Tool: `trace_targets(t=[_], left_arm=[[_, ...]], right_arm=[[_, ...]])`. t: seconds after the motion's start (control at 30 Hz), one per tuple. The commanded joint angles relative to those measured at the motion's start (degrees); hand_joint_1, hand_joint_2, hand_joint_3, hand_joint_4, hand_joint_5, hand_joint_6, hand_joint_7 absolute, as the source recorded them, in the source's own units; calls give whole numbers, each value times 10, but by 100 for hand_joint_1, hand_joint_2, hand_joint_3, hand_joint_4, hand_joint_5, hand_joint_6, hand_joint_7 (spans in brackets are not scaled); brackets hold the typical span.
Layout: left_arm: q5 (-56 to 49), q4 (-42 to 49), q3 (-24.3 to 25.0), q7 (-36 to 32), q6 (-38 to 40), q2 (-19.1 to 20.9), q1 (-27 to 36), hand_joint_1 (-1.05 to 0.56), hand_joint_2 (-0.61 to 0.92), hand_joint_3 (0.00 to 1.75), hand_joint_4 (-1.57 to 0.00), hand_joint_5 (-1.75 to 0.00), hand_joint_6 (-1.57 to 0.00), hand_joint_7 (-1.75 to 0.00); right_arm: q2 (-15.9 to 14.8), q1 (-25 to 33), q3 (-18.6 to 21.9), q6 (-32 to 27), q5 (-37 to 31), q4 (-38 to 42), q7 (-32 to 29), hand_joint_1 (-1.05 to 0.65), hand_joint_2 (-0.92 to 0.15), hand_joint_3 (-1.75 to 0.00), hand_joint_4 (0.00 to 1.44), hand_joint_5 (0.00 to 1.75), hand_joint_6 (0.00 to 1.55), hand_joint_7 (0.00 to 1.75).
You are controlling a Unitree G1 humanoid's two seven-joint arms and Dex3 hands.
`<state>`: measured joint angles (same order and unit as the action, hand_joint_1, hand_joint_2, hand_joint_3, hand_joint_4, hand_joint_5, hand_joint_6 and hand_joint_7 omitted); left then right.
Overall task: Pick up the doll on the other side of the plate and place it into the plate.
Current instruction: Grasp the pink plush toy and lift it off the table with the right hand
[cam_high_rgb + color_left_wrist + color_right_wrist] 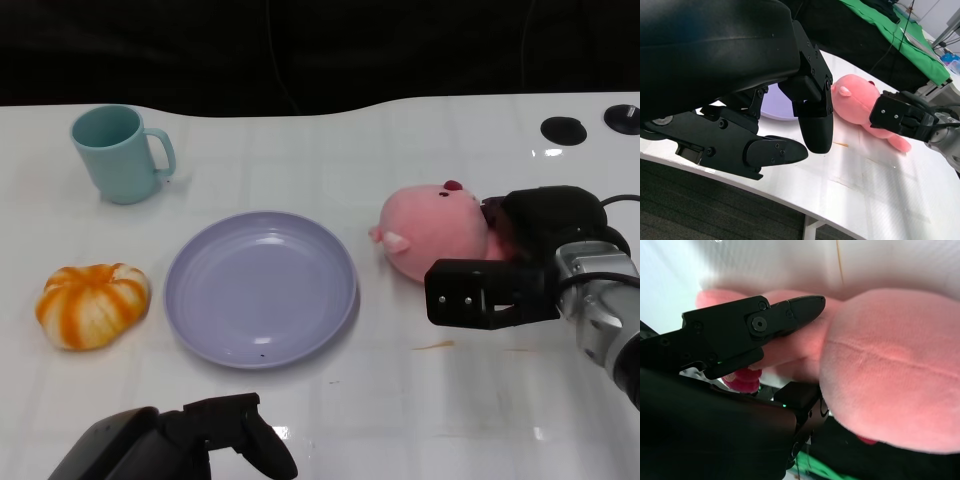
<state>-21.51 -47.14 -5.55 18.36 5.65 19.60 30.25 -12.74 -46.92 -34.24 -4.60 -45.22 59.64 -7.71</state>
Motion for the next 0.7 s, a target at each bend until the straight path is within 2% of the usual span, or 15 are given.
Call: trace_targets(t=[0.03, 0.1, 0.2, 0.23, 0.3, 0.47, 0.53, 0.57, 0.63, 0.7], left_arm=[[-3, -3, -6, -2, -16, 3, 9, -28, 92, 40, -64, -172, -68, -97], [-4, -5, -7, -3, -16, 3, 13, -28, 92, 40, -64, -173, -68, -97], [-5, -13, -6, -2, -14, 2, 17, -28, 92, 40, -64, -173, -68, -98], [-5, -15, -5, -1, -13, 2, 18, -27, 92, 40, -64, -173, -68, -98], [-5, -17, -3, -1, -11, 1, 20, -27, 92, 40, -64, -173, -68, -98], [2, -22, 3, 4, -7, 2, 20, -28, 92, 40, -64, -172, -67, -98], [7, -21, 6, 4, -8, 2, 18, -28, 92, 41, -64, -172, -67, -98], [8, -22, 7, 5, -7, 2, 18, -28, 92, 41, -64, -172, -67, -98], [10, -22, 9, 8, -4, 4, 17, -28, 92, 41, -64, -171, -67, -98], [11, -21, 11, 9, -5, 7, 16, -29, 92, 41, -63, -171, -67, -98]], right_arm=[[-1, 14, -3, 17, 4, 1, 3, -33, -92, -18, 82, 137, 104, 1], [-3, 17, -5, 21, 2, -3, 0, -33, -92, -20, 81, 144, 104, 0], [-6, 23, -7, 17, -1, -13, 1, -30, -92, -13, 82, 152, 114, 3], [-5, 24, -6, 13, 0, -16, 4, -29, -92, -12, 82, 160, 120, 7], [-5, 26, -4, 6, 2, -25, 8, -28, -92, -12, 81, 165, 122, 9], [-2, 37, 31, -18, 31, -53, -1, -29, -92, -24, 80, 174, 125, 14], [-5, 42, 42, -27, 36, -66, -12, -30, -92, -26, 80, 175, 99, 67], [-6, 45, 47, -29, 38, -72, -18, -31, -92, -26, 79, 175, 89, 87], [-11, 55, 58, -34, 44, -90, -23, -31, -92, -28, 81, 175, 80, 110], [-16, 64, 69, -37, 50, -109, -25, -32, -92, -30, 82, 175, 76, 118]])
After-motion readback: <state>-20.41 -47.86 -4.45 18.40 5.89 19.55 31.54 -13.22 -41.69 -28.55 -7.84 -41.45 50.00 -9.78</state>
